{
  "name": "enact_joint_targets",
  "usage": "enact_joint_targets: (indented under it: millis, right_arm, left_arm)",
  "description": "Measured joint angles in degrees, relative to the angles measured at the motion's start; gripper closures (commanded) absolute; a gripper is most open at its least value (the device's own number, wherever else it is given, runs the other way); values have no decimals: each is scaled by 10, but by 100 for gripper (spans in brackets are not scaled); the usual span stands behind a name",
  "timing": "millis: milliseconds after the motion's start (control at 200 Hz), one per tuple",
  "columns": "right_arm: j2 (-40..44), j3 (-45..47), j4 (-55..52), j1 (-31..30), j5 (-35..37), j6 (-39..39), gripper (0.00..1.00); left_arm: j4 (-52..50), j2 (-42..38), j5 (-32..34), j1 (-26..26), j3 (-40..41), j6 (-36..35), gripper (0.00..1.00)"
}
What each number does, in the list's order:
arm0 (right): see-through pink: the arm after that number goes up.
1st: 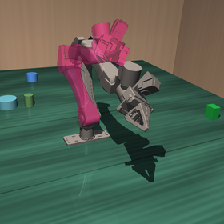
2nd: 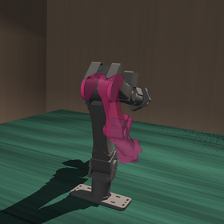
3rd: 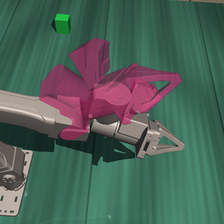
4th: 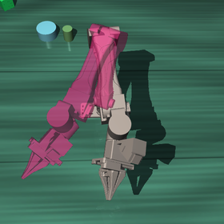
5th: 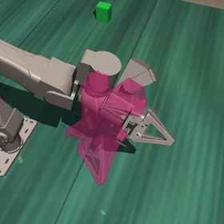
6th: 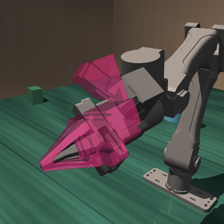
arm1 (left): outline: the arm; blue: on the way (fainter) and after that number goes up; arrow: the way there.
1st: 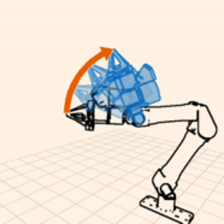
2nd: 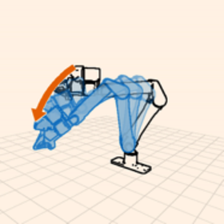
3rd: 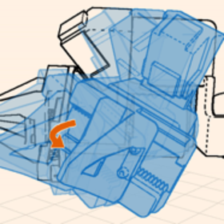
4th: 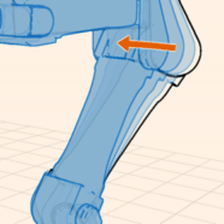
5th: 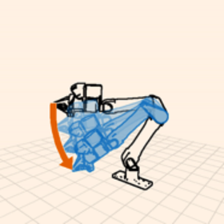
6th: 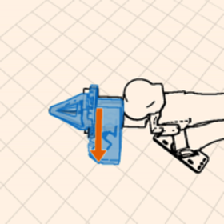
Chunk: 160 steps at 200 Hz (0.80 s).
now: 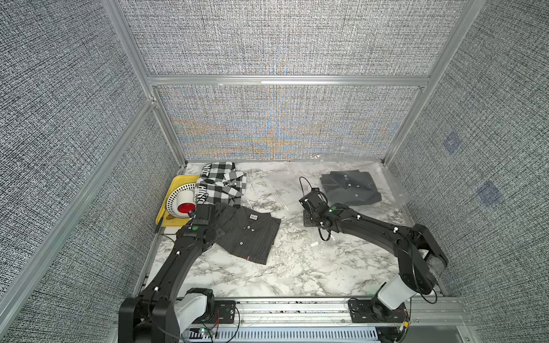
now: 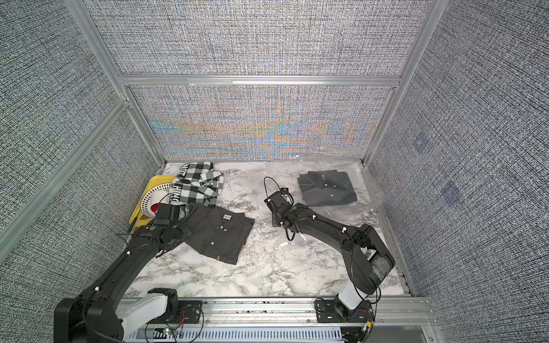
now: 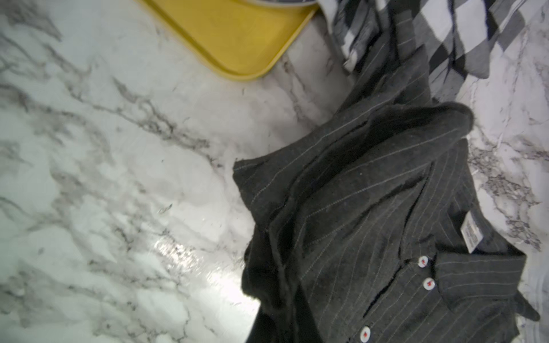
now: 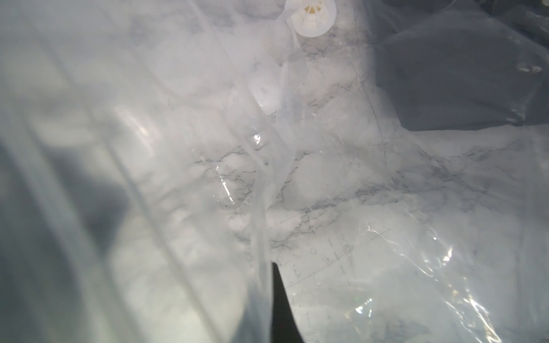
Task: Place the folded shirt into the vacuum bag
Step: Adjust the shirt at the center of the board, then pick up the shirt from the center of the board.
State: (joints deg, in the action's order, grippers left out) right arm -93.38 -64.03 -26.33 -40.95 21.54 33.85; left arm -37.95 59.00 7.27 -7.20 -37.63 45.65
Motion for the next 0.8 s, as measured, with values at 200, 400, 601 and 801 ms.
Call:
enact_joint_targets:
  millis: [200, 400, 601, 801]
  right_arm:
    - [-6, -2, 1, 0, -7, -4, 100]
    - [0, -6, 0, 0, -7, -8, 100]
    - [9, 1, 4, 0, -4, -5, 100]
    - [9, 16, 11, 2, -4, 1, 100]
  left_arm:
    - [-54, -111, 5, 0, -14, 24, 0]
    - [-70, -48, 16, -88, -104, -17, 0]
    - [-56, 163, 7, -236, -216, -69, 0]
    - [-54, 340, -3, -312, -312, -104, 0]
